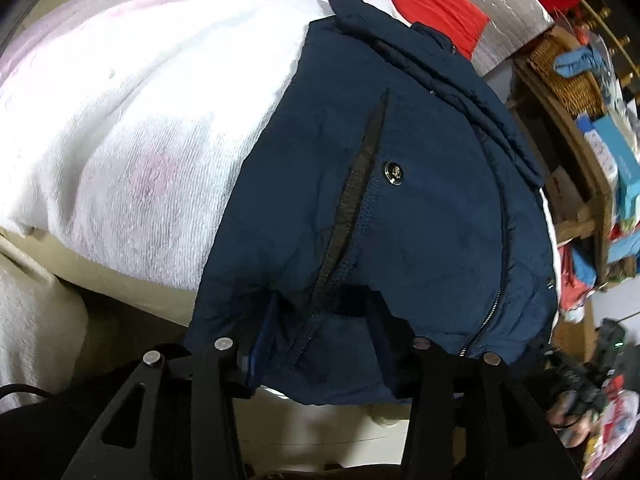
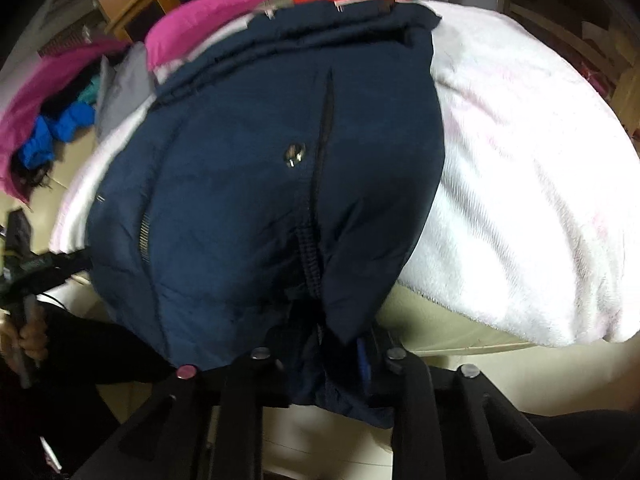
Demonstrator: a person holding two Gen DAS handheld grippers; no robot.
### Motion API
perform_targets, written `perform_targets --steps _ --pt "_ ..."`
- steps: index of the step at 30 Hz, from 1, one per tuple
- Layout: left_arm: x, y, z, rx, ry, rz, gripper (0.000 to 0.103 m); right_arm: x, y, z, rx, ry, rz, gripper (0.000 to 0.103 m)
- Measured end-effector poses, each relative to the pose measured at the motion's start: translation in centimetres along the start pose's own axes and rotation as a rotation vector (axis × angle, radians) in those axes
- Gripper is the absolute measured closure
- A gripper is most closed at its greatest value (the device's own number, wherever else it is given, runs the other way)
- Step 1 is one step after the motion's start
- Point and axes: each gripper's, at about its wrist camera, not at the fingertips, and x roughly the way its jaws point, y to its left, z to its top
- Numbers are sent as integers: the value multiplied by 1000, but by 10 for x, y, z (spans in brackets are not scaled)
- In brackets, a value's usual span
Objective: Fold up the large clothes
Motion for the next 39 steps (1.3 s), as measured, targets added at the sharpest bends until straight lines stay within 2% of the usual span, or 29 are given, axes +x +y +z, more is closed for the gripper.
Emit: perform_targets --steps 3,6,8,9,11,13,14,16,20,21,24,26,27,29,30,31,33,34,36,39 --pt "-11 4 3 -17 -53 15 64 -23 2 3 -17 -60 72 81" --pt "-25 11 6 -48 -109 50 59 -44 -4 5 6 -134 205 81" --pt "-31 18 9 -81 -134 116 40 -40 -14 7 55 -123 245 81" --pt "-31 23 9 -112 -137 145 25 -36 -17 7 66 -110 244 81" --pt "-24 31 8 -161 -96 170 21 -24 -19 0 81 -63 203 81" --pt "-1 31 6 -157 38 155 21 -16 -20 0 82 -35 169 81" --pt "7 28 6 -148 73 144 21 -13 -19 1 83 -31 165 81" --pt "15 23 6 -118 91 135 21 -10 -20 3 91 -24 167 80" --pt "16 20 7 -107 67 138 21 -10 -24 1 107 -12 160 79" --pt "15 18 6 -93 58 140 22 -7 -23 -3 115 -6 153 78" --pt "22 0 9 -46 52 115 40 2 -23 -4 150 27 140 74" --pt "21 -3 8 -21 53 109 48 11 -26 -2 181 58 144 57" --pt "21 -6 8 -9 55 103 54 13 -25 -2 188 64 151 42" --pt "19 -10 7 10 58 91 65 19 -21 -1 176 75 155 38" --pt "18 -13 6 22 57 84 72 21 -15 0 144 75 137 40" --pt "15 -16 5 35 53 76 78 21 -9 1 109 75 118 54" --pt "9 -20 5 50 46 62 82 17 -1 1 46 66 63 74" --pt "5 -21 5 58 42 53 83 11 -1 2 45 56 70 79" --pt "-5 -27 6 78 34 28 84 -5 -1 5 48 15 116 83" --pt "-28 -31 10 91 -2 -50 85 -41 8 13 10 -84 206 84"
